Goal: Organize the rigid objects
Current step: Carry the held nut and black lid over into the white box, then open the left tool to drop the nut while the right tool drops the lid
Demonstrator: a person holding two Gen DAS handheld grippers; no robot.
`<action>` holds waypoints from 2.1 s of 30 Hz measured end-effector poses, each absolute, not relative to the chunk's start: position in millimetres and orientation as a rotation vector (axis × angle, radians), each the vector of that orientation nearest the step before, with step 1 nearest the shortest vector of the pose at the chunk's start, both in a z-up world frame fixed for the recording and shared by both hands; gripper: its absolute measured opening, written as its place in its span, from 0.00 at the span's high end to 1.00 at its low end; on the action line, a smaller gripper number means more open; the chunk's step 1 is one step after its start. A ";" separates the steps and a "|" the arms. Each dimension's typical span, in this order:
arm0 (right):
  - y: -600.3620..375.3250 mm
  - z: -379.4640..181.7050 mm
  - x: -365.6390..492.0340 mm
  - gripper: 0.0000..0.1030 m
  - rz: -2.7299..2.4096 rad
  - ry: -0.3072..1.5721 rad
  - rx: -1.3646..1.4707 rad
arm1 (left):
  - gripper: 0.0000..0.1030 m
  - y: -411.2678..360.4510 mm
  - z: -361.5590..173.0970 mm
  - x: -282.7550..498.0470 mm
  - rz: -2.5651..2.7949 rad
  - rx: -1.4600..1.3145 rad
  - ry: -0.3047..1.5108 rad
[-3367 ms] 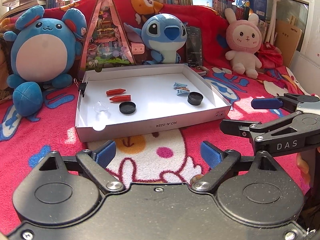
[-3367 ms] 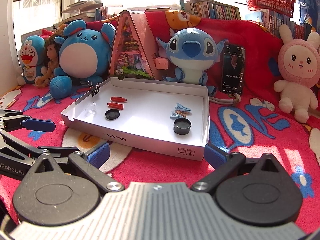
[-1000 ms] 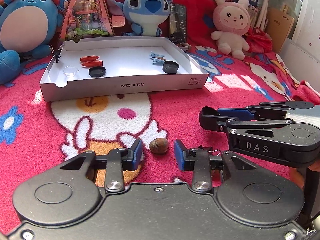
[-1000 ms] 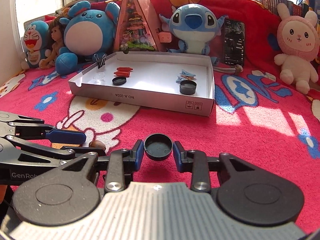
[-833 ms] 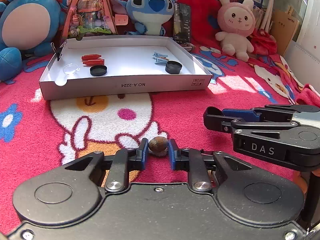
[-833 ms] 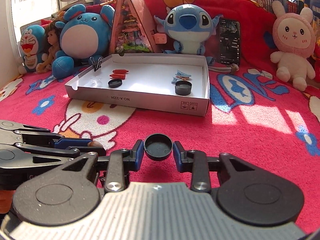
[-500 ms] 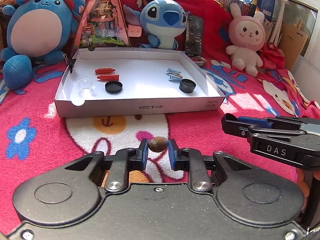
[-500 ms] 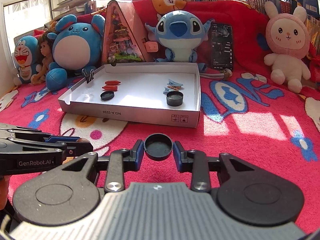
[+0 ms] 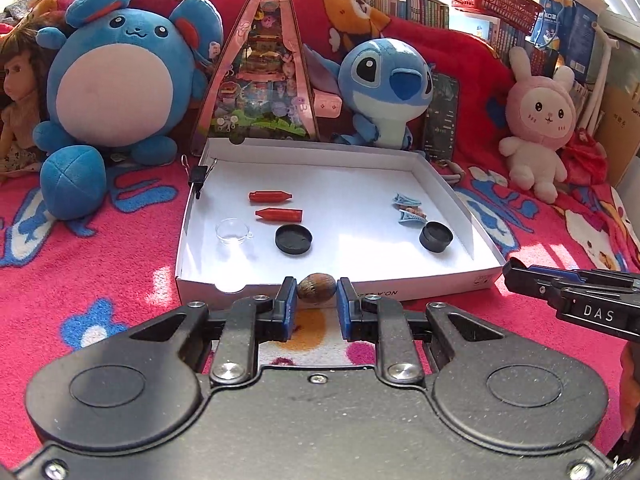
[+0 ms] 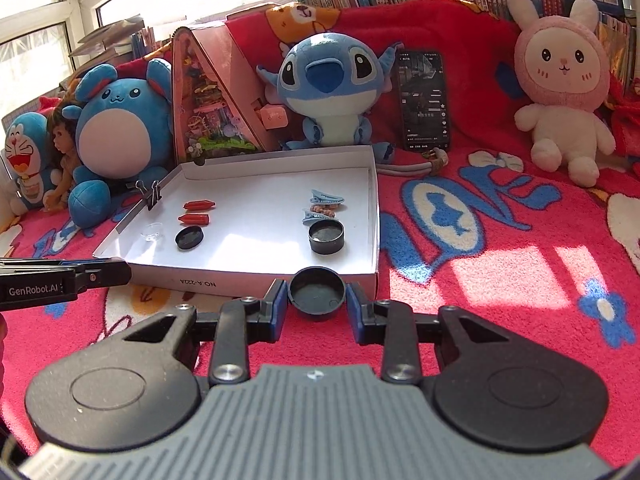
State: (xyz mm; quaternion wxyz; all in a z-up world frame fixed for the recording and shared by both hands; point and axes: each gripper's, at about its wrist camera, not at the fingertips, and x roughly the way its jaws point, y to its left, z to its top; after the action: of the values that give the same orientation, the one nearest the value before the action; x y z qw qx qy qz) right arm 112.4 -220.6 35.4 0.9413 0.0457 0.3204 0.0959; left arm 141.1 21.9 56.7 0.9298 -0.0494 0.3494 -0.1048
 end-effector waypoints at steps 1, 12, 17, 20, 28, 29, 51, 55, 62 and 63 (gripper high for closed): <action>-220.6 36.2 114.8 0.63 0.193 0.654 0.092 | 0.81 23.3 56.6 145.1 -0.208 -0.101 0.717; -226.3 44.5 161.4 0.63 0.176 0.715 0.143 | 0.81 24.3 51.4 184.6 -0.185 -0.100 0.754; -222.0 46.7 187.7 0.63 0.160 0.758 0.145 | 0.81 23.2 48.1 200.7 -0.175 -0.101 0.780; -217.9 45.0 200.8 0.63 0.159 0.784 0.152 | 0.80 21.6 44.4 207.2 -0.167 -0.097 0.790; -200.4 34.8 222.1 0.63 0.151 0.828 0.086 | 0.80 16.6 34.4 216.3 -0.156 -0.083 0.809; -199.2 33.2 224.0 0.63 0.149 0.833 0.082 | 0.80 16.5 33.6 217.0 -0.154 -0.084 0.811; -191.2 24.3 237.8 0.63 0.139 0.873 0.047 | 0.80 14.9 25.0 226.5 -0.135 -0.094 0.818; -191.6 23.1 238.7 0.62 0.137 0.875 0.051 | 0.80 14.8 22.5 228.2 -0.129 -0.096 0.817; -190.6 22.6 239.0 0.58 0.136 0.875 0.049 | 0.80 15.4 19.5 231.0 -0.120 -0.092 0.812; -190.5 22.6 238.9 0.58 0.135 0.874 0.047 | 0.80 15.4 19.6 230.9 -0.119 -0.089 0.808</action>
State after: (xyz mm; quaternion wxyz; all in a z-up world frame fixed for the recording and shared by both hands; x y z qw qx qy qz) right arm 238.9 -190.5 22.6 0.9035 0.0230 0.4230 0.0653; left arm 230.9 15.4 19.6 0.9168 -0.0433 0.3928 -0.0578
